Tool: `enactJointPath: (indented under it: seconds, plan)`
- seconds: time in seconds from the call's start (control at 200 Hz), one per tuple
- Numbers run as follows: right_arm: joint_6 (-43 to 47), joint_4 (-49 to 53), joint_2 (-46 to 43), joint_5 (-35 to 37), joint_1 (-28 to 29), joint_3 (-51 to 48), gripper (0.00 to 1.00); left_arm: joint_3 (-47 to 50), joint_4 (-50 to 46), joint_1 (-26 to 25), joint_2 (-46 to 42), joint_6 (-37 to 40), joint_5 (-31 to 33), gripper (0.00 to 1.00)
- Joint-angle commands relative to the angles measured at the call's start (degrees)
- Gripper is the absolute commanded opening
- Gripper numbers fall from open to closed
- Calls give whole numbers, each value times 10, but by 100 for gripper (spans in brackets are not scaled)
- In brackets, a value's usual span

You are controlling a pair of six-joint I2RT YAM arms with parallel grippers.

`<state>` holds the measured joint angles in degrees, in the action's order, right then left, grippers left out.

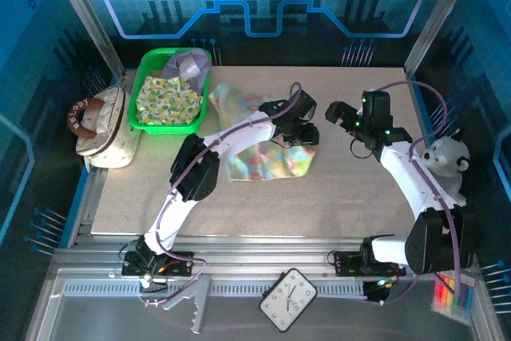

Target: Fold and stack the skirts

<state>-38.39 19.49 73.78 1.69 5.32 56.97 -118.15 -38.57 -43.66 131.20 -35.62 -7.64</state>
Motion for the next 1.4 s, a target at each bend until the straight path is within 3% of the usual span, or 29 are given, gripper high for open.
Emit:
enactJointPath:
  seconds: [0.0, 0.105, 0.33, 0.505, 0.645, 0.815, 0.89, 0.975, 1.12, 1.255, 1.395]
  plan:
    - [4, 48, -28, 20, 6, -20, 100, -6, -13, 32, -57, 6, -19, 74]
    - [-7, 43, -29, 5, 5, -49, 100, 98, 42, 67, -132, -12, 1, 99]
    - [9, -11, 26, -130, 16, -100, 100, 287, 58, 170, -240, -44, 32, 99]
    - [15, -9, 88, -115, 76, -93, 100, 402, 72, 195, -284, -43, 27, 99]
    - [14, -42, 123, -109, 102, -97, 98, 477, 141, 186, -278, -74, -65, 99]
    - [71, -36, 153, -103, 102, -70, 68, 494, 134, 150, -271, -88, -66, 99]
    - [89, -27, 156, -101, 103, -69, 60, 504, 140, 147, -282, -96, -68, 99]
    - [112, -10, 151, -81, 102, -45, 59, 506, 142, 146, -302, -93, -73, 99]
    - [199, -28, 155, -72, 86, -24, 34, 498, 180, 114, -300, -102, -121, 99]
    - [328, 1, 247, -91, 77, 97, 19, 438, 190, 62, -229, -84, -176, 99]
    - [438, 60, 350, -88, 77, 250, 17, 356, 202, 32, -178, -53, -219, 99]
